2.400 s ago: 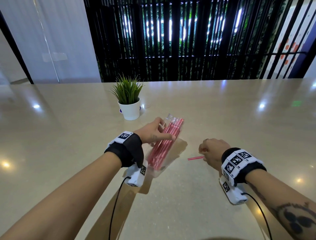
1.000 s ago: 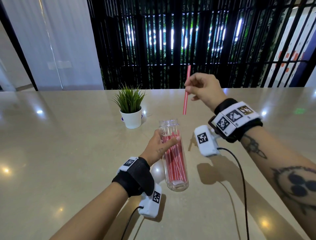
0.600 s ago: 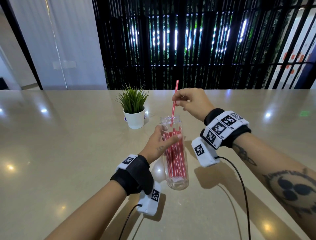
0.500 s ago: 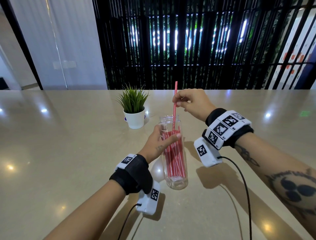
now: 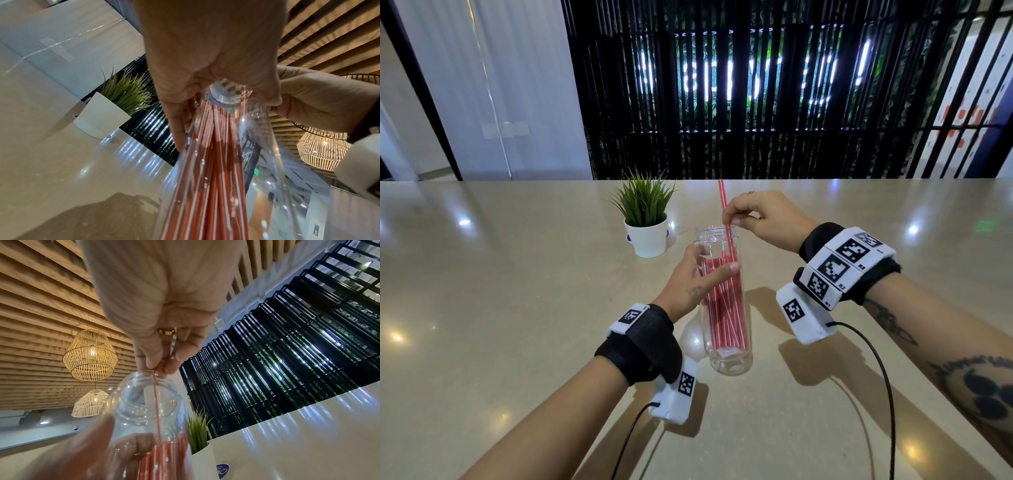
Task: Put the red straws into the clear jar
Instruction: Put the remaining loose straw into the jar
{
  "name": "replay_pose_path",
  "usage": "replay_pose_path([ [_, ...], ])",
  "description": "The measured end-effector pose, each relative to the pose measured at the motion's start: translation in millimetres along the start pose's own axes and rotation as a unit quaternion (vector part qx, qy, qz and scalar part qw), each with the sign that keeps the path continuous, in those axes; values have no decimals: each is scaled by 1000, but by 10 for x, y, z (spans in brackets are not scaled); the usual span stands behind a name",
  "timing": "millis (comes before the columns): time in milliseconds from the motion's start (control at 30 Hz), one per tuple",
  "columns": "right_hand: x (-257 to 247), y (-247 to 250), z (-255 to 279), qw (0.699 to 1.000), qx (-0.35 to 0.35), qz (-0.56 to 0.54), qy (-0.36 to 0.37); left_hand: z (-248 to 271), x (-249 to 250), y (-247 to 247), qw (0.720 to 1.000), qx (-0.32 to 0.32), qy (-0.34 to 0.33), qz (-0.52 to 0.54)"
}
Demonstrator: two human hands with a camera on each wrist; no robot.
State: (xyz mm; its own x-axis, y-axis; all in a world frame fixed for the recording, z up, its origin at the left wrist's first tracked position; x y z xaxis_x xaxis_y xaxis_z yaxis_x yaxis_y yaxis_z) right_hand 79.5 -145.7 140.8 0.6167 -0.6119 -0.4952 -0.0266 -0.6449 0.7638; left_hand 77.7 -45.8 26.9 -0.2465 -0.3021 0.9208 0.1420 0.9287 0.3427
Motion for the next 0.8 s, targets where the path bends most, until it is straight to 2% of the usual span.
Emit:
replay_pose_path([
  [333, -4, 6, 40, 999, 16, 39, 3, -15, 9, 8, 1000, 5, -4, -15],
  [667, 37, -17, 79, 1000, 17, 4, 1, 48, 47, 5, 1000, 8, 5, -4],
  [800, 67, 32, 78, 999, 40, -5, -4, 56, 70, -2, 1000, 4, 4, -10],
])
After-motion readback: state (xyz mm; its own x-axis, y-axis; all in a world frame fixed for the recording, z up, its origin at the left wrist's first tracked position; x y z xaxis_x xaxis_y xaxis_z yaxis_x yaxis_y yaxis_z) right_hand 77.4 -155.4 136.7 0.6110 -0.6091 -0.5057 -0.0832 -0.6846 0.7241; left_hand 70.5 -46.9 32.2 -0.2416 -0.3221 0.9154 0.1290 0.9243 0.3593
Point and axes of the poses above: each hand's wrist, its own z-axis away from the middle knuckle, its own y-axis out of the back of the hand, x = y × z, the point moved 9 cm from there along -z, towards the middle knuckle, and after that the axes turned 4 degrees about -z, right-handed, at the moved point
